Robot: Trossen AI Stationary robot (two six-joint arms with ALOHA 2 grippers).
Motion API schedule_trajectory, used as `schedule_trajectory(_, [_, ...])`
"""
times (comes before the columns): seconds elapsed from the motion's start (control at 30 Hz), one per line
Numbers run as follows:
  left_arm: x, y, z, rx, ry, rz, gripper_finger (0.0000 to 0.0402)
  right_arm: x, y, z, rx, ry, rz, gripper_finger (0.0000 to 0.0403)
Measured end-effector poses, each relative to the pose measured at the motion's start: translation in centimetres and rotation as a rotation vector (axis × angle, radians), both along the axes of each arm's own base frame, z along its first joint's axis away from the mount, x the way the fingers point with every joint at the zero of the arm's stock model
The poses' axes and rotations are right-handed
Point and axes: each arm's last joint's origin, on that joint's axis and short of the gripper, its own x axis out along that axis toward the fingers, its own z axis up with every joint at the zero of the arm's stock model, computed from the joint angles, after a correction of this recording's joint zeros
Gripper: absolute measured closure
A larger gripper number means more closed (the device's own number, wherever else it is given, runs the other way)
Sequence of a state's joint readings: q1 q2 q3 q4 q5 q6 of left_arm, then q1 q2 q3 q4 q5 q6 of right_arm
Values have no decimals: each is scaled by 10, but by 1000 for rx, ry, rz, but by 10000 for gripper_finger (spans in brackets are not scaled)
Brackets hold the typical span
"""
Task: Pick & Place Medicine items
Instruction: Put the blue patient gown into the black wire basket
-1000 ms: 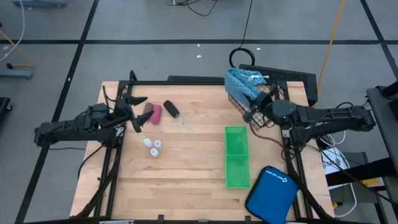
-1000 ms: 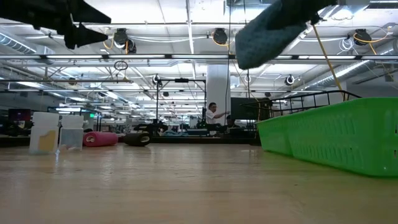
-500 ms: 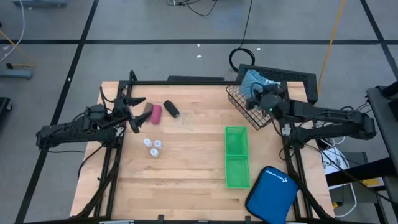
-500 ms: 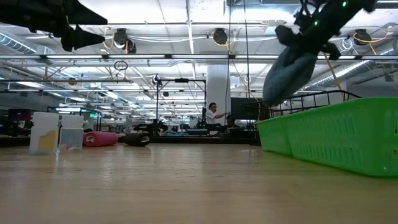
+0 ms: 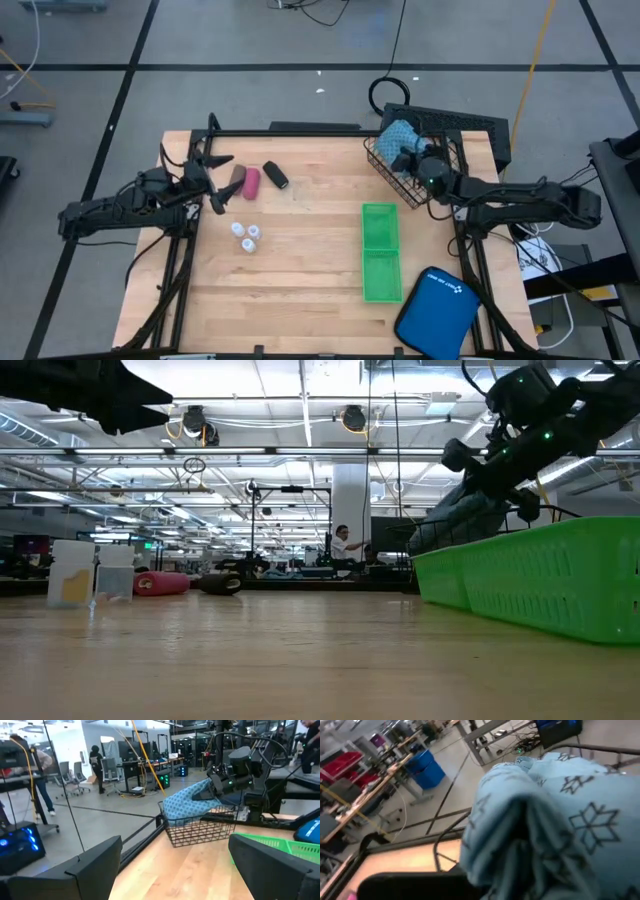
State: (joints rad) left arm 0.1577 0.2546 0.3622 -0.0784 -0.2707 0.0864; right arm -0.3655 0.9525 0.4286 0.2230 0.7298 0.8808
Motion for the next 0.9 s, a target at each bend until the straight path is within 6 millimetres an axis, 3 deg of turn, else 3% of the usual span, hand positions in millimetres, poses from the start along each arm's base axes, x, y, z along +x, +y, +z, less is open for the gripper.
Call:
schedule_trajectory(0.27, [0,0,0,34,16,1,31,-5,-7,-2,10,-8,-52,368])
schedule_trajectory(0.9, [0,0,0,7,3,0,26,-9,-9,-7,19,87,-53,234])
